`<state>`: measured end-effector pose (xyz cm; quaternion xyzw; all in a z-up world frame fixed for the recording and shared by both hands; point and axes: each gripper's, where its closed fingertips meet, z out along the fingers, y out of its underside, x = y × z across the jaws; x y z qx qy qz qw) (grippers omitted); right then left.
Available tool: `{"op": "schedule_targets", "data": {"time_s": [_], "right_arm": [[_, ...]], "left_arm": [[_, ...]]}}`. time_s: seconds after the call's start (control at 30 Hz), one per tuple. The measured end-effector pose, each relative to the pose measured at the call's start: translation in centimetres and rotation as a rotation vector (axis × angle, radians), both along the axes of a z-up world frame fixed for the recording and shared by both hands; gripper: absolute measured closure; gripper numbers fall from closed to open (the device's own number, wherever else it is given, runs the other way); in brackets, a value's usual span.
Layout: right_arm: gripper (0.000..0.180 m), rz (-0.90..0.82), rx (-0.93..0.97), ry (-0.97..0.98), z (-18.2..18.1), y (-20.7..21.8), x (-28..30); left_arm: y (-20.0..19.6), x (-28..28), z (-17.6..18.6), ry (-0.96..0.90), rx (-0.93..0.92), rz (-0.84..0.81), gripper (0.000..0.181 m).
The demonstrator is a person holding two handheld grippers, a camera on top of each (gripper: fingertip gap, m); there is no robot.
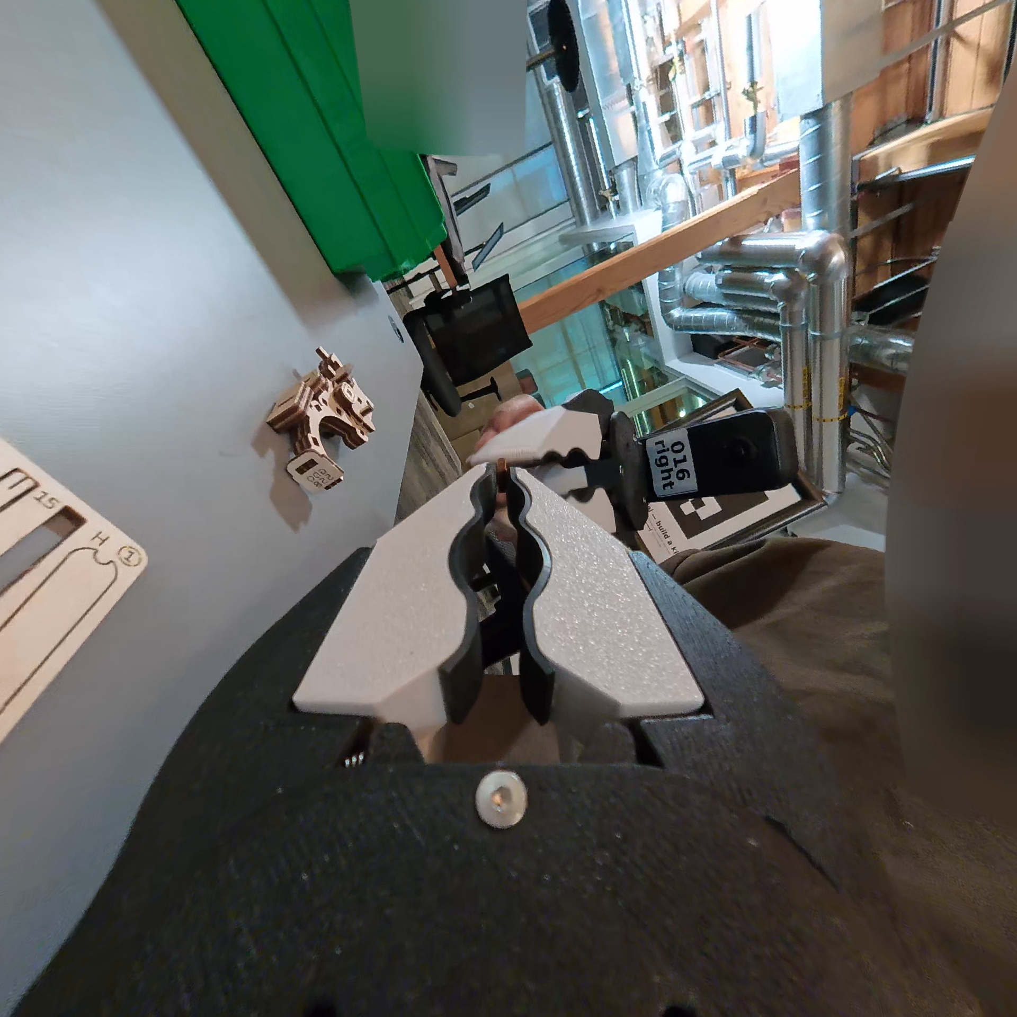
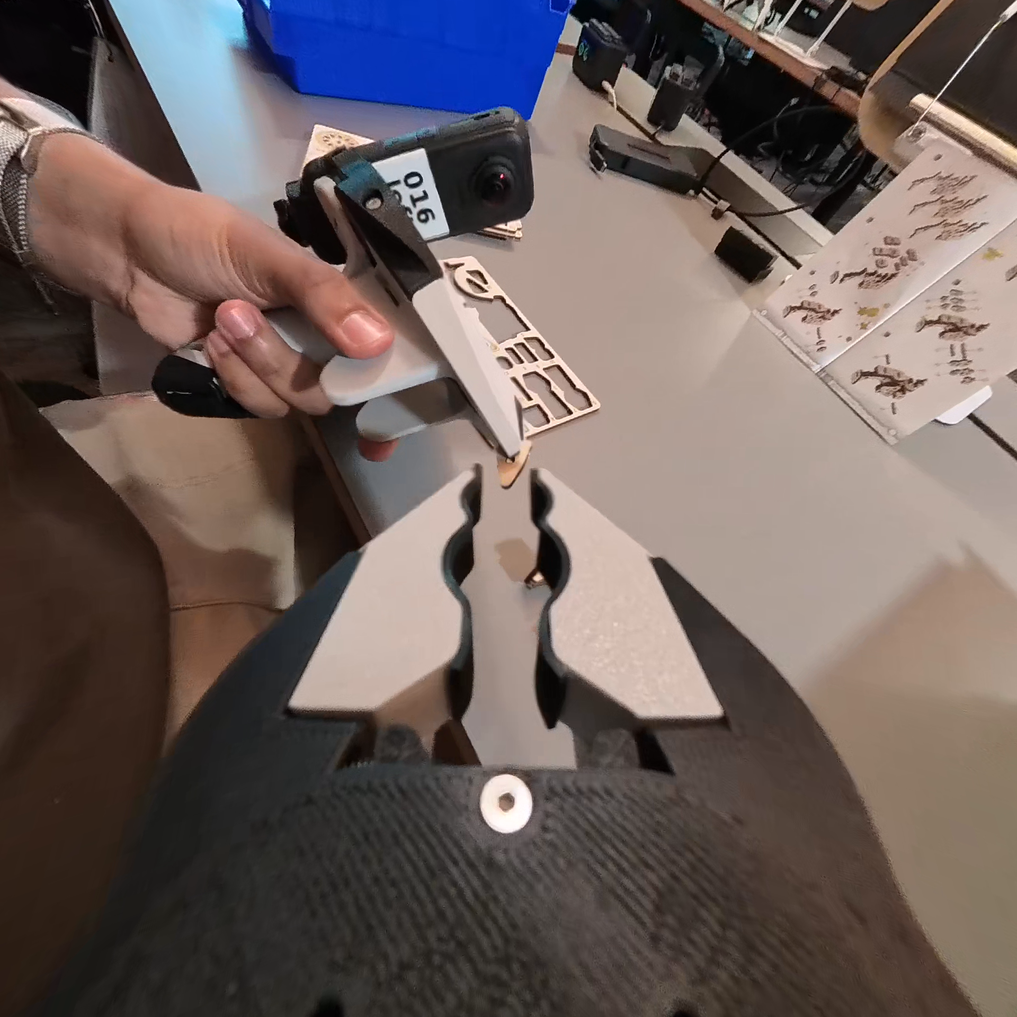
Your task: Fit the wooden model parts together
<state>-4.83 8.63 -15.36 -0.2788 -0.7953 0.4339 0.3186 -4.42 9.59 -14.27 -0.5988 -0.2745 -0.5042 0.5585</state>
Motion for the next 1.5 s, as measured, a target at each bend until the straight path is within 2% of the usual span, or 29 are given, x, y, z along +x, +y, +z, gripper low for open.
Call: {"op": "schedule_targets", "data": {"time_s": [0.03, 0.23, 0.33, 0.47, 0.57, 0.67, 0.73, 0.8, 0.87, 1.1, 1.3, 1.5], "right_arm": [[0.173, -0.007, 0.006, -0.003, 0.0, 0.1, 0.0], [0.175, -0.029, -0.006, -0.028, 0.1, 1.2, 0.7], [0.174, -0.119, -0.015, -0.033, 0.2, 3.8, 0.4], [0.174, -0.302, -0.078, -0.190, -2.4, 7.9, 0.4], [0.174, -0.385, -0.144, -0.251, -3.2, 8.8, 0.7], [0.174, -0.448, -0.147, -0.280, -3.7, 9.0, 0.7], [0.174, -0.473, -0.134, -0.316, -4.6, 8.9, 0.9], [0.174, -0.494, -0.142, -0.329, -4.9, 8.8, 1.1], [0.174, -0.519, -0.150, -0.325, -4.8, 9.0, 1.1], [0.173, -0.526, -0.234, -0.344, -4.5, 9.1, 1.5], [0.173, -0.447, -0.177, -0.336, -4.3, 9.2, 1.7], [0.173, -0.374, -0.080, -0.377, -5.0, 9.2, 1.2]], "left_arm": [[0.1, 0.1, 0.0, 0.001, -0.001, -0.001, 0.181], [0.6, 0.8, 0.2, 0.004, -0.014, -0.014, 0.178], [0.7, 0.6, 0.3, 0.060, -0.045, -0.010, 0.166], [2.2, 1.3, -0.5, 0.380, -0.157, -0.052, 0.163], [3.9, 0.4, -1.9, 0.612, -0.262, -0.074, 0.151], [5.9, -1.2, -3.2, 0.734, -0.319, -0.101, 0.141], [6.6, -1.6, -5.3, 0.769, -0.399, -0.174, 0.132], [6.6, -1.4, -6.9, 0.773, -0.453, -0.235, 0.133], [6.4, -0.9, -6.2, 0.751, -0.407, -0.240, 0.140], [5.7, 0.9, -5.1, 0.577, -0.355, -0.291, 0.141], [6.6, 0.3, -5.2, 0.570, -0.349, -0.279, 0.140], [7.8, 0.0, -5.2, 0.445, -0.336, -0.272, 0.146]]}}
